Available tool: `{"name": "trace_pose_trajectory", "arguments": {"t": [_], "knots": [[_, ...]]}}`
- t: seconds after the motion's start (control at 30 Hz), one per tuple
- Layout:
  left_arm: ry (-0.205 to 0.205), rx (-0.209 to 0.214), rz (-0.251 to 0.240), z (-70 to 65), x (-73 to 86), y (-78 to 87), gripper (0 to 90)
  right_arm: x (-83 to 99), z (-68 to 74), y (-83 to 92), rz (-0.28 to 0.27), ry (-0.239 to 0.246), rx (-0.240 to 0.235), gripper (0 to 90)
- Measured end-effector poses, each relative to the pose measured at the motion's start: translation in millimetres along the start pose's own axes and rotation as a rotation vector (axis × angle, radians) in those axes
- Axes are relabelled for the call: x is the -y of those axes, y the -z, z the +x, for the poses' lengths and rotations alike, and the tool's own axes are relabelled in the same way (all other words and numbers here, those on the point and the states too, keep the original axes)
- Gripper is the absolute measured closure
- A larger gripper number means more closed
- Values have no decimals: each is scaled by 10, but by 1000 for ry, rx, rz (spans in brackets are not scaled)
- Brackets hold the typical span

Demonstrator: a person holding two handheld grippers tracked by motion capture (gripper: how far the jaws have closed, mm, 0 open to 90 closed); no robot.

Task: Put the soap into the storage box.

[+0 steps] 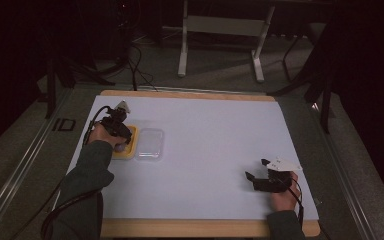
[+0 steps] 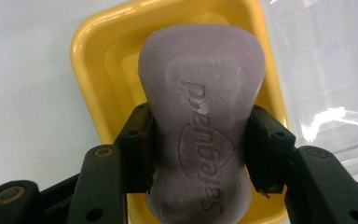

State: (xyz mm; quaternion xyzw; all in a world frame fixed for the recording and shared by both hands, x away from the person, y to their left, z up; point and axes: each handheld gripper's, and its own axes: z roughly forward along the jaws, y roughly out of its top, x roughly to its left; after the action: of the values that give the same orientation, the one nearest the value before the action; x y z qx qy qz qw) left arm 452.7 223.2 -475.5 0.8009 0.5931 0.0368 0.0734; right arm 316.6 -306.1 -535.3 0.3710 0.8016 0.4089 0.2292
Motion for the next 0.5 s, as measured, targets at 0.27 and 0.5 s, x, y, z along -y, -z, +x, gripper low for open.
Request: {"name": "trace_pose_trajectory", "arguments": {"t": [0.27,0.5], "knots": [[17,-1,4,-2,6,-54,496,0,1,-1,1,0,1,169],[27,-1,12,0,1,-88,496,0,0,-1,1,0,0,169]]}}
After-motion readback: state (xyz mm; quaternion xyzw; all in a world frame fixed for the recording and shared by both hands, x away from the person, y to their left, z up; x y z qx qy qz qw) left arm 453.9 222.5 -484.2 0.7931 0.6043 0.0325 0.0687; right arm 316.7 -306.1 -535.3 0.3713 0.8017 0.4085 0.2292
